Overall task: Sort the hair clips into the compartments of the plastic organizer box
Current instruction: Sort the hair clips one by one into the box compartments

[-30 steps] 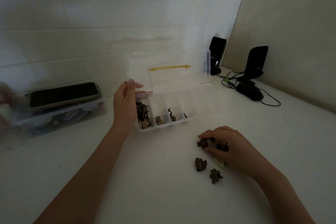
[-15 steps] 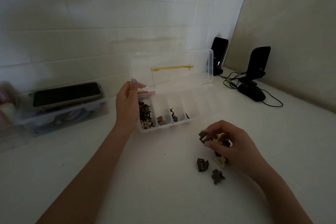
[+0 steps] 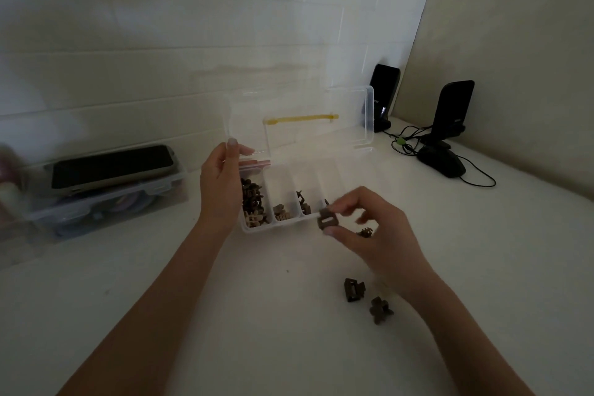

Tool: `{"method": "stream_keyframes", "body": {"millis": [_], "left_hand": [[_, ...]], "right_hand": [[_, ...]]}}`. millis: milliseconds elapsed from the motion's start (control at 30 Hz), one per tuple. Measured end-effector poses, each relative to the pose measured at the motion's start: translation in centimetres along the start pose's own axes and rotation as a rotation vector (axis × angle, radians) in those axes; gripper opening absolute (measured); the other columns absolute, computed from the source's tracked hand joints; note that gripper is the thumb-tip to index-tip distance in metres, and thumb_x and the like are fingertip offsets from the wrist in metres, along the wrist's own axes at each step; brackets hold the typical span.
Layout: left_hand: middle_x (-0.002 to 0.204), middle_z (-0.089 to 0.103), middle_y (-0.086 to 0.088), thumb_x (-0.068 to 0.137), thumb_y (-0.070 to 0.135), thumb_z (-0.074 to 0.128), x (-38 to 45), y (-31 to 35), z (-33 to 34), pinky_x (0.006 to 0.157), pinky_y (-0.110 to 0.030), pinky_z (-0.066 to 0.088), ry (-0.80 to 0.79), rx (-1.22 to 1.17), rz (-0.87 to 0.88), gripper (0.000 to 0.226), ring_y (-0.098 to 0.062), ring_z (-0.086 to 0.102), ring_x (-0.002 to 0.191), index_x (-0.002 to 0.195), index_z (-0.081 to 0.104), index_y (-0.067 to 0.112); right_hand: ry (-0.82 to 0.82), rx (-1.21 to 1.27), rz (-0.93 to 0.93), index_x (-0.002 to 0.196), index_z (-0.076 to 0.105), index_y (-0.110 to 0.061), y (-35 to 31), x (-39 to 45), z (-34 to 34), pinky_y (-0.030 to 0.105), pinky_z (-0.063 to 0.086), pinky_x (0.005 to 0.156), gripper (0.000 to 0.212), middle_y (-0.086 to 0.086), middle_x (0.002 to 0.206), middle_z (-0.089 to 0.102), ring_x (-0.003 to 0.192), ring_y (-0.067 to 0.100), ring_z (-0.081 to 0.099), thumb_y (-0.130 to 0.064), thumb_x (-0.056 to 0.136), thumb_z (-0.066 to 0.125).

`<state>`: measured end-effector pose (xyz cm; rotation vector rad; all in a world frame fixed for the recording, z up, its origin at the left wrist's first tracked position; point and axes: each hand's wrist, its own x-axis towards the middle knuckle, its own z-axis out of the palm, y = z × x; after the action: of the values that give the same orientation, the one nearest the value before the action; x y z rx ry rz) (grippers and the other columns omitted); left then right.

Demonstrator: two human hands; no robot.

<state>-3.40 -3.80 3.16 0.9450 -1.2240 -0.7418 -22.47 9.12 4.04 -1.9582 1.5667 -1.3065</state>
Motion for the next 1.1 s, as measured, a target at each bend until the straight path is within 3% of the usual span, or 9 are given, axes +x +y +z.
{"method": "stream_keyframes", "body": {"millis": [133, 233, 400, 533, 633, 700, 933, 1100], "left_hand": [[0.085, 0.062, 0.011, 0.102, 0.029, 0.035, 0.0, 0.1, 0.1, 0.067, -0.009, 0.044, -0.001, 0.020, 0.013, 0.036, 0.009, 0.059, 0.069, 0.077, 0.060, 0.027], [0.083, 0.062, 0.009, 0.102, 0.031, 0.036, 0.1, 0.2, 0.0, 0.067, -0.009, 0.044, -0.004, 0.036, 0.023, 0.036, 0.004, 0.059, 0.071, 0.077, 0.060, 0.028], [0.081, 0.061, 0.011, 0.102, 0.028, 0.036, -0.1, 0.5, 0.0, 0.064, -0.004, 0.041, -0.013, 0.035, 0.027, 0.035, 0.009, 0.058, 0.068, 0.077, 0.059, 0.027], [0.084, 0.062, 0.012, 0.102, 0.028, 0.035, 0.0, 0.5, 0.0, 0.066, -0.006, 0.042, -0.025, 0.044, 0.034, 0.034, 0.009, 0.058, 0.069, 0.078, 0.059, 0.028], [0.085, 0.063, 0.014, 0.102, 0.031, 0.035, 0.2, 0.3, -0.2, 0.073, -0.015, 0.047, -0.054, 0.069, 0.055, 0.034, 0.000, 0.061, 0.076, 0.080, 0.060, 0.030], [0.084, 0.064, 0.013, 0.102, 0.030, 0.034, 0.2, 0.4, -0.2, 0.075, -0.019, 0.049, -0.077, 0.073, 0.073, 0.034, -0.003, 0.064, 0.077, 0.081, 0.060, 0.030], [0.087, 0.064, 0.005, 0.103, 0.019, 0.034, 0.2, 1.2, -0.1, 0.065, -0.010, 0.046, -0.124, 0.010, 0.069, 0.031, 0.003, 0.068, 0.067, 0.082, 0.057, 0.017], [0.085, 0.065, 0.003, 0.102, 0.020, 0.037, 0.4, 0.8, -0.1, 0.072, -0.020, 0.052, -0.117, 0.022, 0.067, 0.031, -0.002, 0.069, 0.072, 0.081, 0.060, 0.020]], "right_hand": [[0.015, -0.134, -0.136, 0.094, 0.062, -0.026, -1.6, 2.7, 2.1, 0.008, 0.035, 0.081, 0.021, -0.018, 0.100, 0.061, 0.098, 0.001, 0.048, -0.023, 0.076, 0.075], [0.051, -0.231, -0.212, 0.094, 0.063, -0.022, -1.7, 4.5, 3.3, 0.017, 0.037, 0.083, 0.019, -0.019, 0.095, 0.059, 0.097, 0.002, 0.045, -0.022, 0.078, 0.073], [0.160, -0.188, -0.114, 0.092, 0.062, -0.025, -0.6, 4.5, 2.7, 0.006, 0.034, 0.074, 0.016, -0.030, 0.084, 0.051, 0.086, 0.000, 0.048, -0.023, 0.079, 0.072], [0.292, -0.119, 0.025, 0.093, 0.060, -0.028, 1.3, 3.7, 0.6, 0.012, 0.038, 0.072, 0.016, -0.025, 0.086, 0.061, 0.088, 0.003, 0.055, -0.021, 0.083, 0.069], [0.317, -0.041, 0.103, 0.091, 0.059, -0.027, 2.2, 3.2, -0.3, 0.013, 0.039, 0.070, 0.015, -0.021, 0.086, 0.065, 0.084, 0.002, 0.058, -0.020, 0.082, 0.069], [0.301, -0.042, 0.109, 0.091, 0.059, -0.026, 2.4, 3.0, -0.4, 0.009, 0.039, 0.068, 0.016, -0.021, 0.084, 0.065, 0.080, 0.001, 0.057, -0.018, 0.082, 0.070], [0.277, -0.103, 0.047, 0.093, 0.057, -0.028, 2.0, 2.8, -0.3, 0.003, 0.035, 0.069, 0.019, -0.021, 0.088, 0.062, 0.085, 0.004, 0.056, -0.015, 0.084, 0.067], [0.274, -0.079, -0.010, 0.094, 0.057, -0.027, 1.3, 2.5, -0.2, 0.007, 0.038, 0.071, 0.021, -0.020, 0.089, 0.062, 0.085, 0.004, 0.055, -0.013, 0.083, 0.067]]}}
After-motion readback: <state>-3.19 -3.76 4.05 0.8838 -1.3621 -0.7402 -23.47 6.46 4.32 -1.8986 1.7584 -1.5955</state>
